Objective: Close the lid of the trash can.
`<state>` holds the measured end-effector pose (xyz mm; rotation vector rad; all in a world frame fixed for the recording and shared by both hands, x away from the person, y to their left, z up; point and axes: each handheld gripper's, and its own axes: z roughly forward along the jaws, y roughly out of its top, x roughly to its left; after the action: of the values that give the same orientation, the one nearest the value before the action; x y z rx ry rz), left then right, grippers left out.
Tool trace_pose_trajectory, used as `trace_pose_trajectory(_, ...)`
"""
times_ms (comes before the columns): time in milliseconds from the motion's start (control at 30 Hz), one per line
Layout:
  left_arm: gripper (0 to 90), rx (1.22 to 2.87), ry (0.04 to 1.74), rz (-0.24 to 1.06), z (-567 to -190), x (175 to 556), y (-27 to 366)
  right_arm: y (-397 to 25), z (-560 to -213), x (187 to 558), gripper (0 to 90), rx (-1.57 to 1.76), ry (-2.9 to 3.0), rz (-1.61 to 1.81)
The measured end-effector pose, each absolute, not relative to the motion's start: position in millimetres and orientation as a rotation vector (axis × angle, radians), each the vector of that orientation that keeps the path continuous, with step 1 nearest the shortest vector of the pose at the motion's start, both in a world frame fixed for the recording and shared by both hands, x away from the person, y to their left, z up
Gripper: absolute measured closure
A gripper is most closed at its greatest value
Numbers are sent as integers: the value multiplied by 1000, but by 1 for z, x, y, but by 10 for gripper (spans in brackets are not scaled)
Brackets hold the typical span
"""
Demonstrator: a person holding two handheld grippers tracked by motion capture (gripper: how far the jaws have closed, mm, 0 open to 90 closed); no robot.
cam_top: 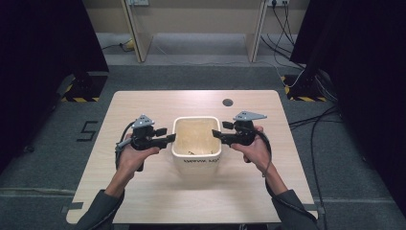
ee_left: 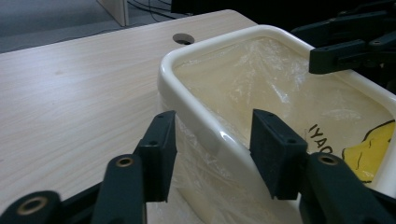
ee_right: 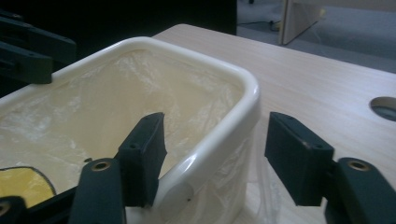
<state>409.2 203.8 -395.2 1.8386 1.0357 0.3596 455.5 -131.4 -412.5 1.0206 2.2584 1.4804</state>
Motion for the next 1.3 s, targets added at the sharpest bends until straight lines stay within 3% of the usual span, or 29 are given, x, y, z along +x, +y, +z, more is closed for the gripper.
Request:
trace_pose_trajectory(100, 376, 1806, 1060, 352, -393, 402, 206, -132, -404, 454, 355, 1010, 2218, 1523)
trace_pose_trajectory(233, 339, 1824, 1046, 360, -394, 389, 206, -128, -397, 464, 358, 1011, 2212, 1499)
trace_pose_trajectory(567, 331, 1816, 1033, 337, -401, 381, 206, -123, -406, 497, 414, 1081, 2185, 1438)
trace_pose_trajectory(767, 343, 1804, 1031, 343, -403, 380, 205, -125, -417, 499, 402, 1100, 2164, 1486)
trace_pose_trajectory(1300, 291, 1778, 1016, 318, -401, 363, 210, -116, -400, 507, 358, 1166, 2102, 1451)
